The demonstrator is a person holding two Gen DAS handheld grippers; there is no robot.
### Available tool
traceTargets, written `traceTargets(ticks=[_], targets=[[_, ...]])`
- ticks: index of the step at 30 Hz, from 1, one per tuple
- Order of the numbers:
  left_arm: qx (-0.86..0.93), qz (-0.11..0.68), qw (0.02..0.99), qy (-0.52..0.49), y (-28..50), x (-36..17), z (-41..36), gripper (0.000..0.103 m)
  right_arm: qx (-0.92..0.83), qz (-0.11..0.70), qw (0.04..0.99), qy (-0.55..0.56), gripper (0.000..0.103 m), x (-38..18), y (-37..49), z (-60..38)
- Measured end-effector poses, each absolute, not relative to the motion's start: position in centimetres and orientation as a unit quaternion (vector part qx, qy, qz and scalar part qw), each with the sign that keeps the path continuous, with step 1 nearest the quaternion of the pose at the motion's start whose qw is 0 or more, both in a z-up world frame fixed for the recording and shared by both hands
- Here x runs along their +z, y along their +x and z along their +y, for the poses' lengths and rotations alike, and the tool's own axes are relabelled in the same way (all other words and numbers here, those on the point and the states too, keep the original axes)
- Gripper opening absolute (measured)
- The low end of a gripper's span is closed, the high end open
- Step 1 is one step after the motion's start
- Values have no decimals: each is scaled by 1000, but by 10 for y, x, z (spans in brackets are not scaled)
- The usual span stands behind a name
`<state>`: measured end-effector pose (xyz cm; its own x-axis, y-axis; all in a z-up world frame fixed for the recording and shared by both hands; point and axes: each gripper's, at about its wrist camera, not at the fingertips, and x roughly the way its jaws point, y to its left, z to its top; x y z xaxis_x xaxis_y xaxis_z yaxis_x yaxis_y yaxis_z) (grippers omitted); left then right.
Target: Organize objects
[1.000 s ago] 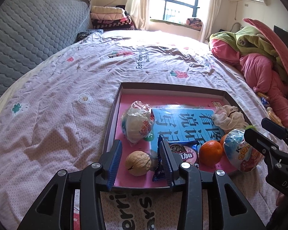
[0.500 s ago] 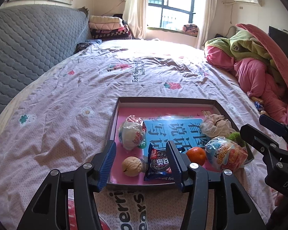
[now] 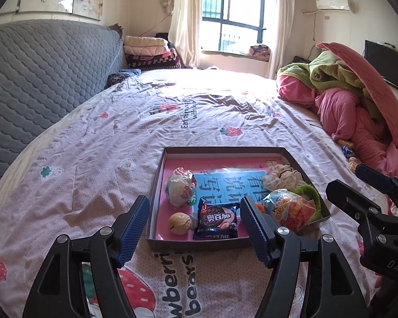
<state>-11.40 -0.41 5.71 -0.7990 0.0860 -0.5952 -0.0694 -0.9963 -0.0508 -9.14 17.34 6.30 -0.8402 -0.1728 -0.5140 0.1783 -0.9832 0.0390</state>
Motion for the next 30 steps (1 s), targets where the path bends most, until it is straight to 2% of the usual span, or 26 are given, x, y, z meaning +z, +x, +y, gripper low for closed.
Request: traceTargets(ticks=[9, 30], targets=[[951, -8, 32, -308, -88, 58, -1, 77, -958, 0, 88, 272, 86, 59, -64, 179], [941, 0, 35, -336, -65, 2, 7, 77, -948, -26, 50, 313, 87, -5, -37, 187]])
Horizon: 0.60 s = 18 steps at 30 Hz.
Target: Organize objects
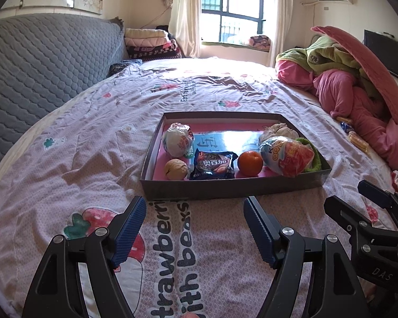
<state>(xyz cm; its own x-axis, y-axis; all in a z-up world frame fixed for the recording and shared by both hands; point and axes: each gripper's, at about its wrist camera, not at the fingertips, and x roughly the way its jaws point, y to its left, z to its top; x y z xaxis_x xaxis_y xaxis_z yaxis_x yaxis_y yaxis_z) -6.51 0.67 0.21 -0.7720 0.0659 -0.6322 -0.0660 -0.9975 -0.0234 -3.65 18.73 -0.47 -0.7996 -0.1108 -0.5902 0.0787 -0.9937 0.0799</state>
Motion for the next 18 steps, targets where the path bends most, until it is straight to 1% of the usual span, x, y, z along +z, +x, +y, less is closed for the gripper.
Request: traceTargets(ticks=[3, 18], targets=[[940, 2, 36, -338, -65, -2, 10, 77, -951, -11, 43, 306, 87, -8, -34, 185], [934, 0, 36, -356, -68, -24, 16, 77, -945, -20, 46, 322, 87, -28, -37, 186]])
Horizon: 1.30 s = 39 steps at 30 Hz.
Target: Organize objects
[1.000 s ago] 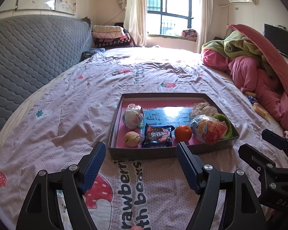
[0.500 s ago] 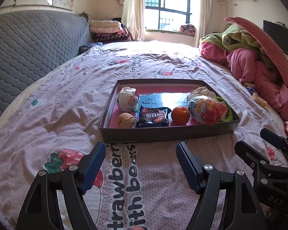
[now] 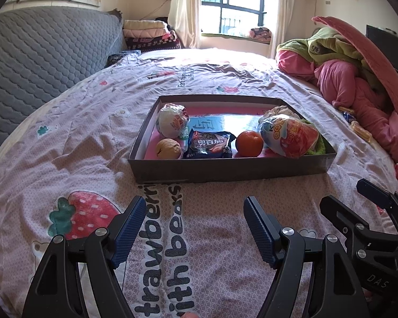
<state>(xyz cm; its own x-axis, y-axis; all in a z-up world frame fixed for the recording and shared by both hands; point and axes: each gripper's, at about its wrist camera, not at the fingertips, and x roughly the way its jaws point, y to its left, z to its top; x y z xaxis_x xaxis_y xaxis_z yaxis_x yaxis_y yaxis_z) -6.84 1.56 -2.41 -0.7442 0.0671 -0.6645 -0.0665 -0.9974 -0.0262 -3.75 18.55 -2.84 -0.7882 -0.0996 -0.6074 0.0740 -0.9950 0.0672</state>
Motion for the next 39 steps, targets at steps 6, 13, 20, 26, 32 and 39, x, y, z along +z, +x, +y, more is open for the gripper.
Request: traceTargets(ticks=[6, 13, 20, 26, 32, 39], targets=[[934, 1, 35, -357, -70, -30, 17, 77, -947, -19, 48, 318, 87, -34, -36, 185], [934, 1, 33, -357, -69, -37, 16, 77, -948, -28, 52, 314, 87, -40, -32, 186], [934, 0, 28, -357, -67, -47, 16, 77, -945, -34, 50, 322, 87, -52, -32, 188], [935, 3, 31, -354, -67, -52, 18, 77, -947, -36, 40, 316, 87, -60, -29, 191], [934, 2, 29, -356, -67, -57, 17, 77, -950, -40, 32, 309, 87, -65, -29, 194], [934, 0, 31, -355, -66, -60, 17, 77, -951, -36, 41, 305, 87, -67, -28, 192]])
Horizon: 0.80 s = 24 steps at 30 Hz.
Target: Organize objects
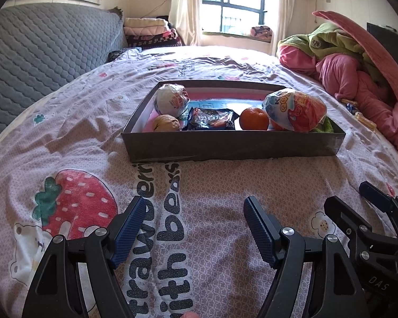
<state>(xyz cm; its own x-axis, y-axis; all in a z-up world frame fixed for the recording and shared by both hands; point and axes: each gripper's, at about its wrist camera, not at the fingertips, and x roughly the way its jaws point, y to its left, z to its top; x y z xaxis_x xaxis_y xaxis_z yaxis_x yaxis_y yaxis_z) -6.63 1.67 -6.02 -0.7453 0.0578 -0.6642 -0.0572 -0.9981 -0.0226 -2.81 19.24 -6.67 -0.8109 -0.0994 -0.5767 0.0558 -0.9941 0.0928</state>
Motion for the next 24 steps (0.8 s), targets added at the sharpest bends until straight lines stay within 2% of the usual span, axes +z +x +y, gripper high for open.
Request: traceTargets(ticks=[24], targets=[[935, -6, 30, -353, -68, -66, 13, 77, -949, -37, 56, 308, 87, -73, -29, 191]])
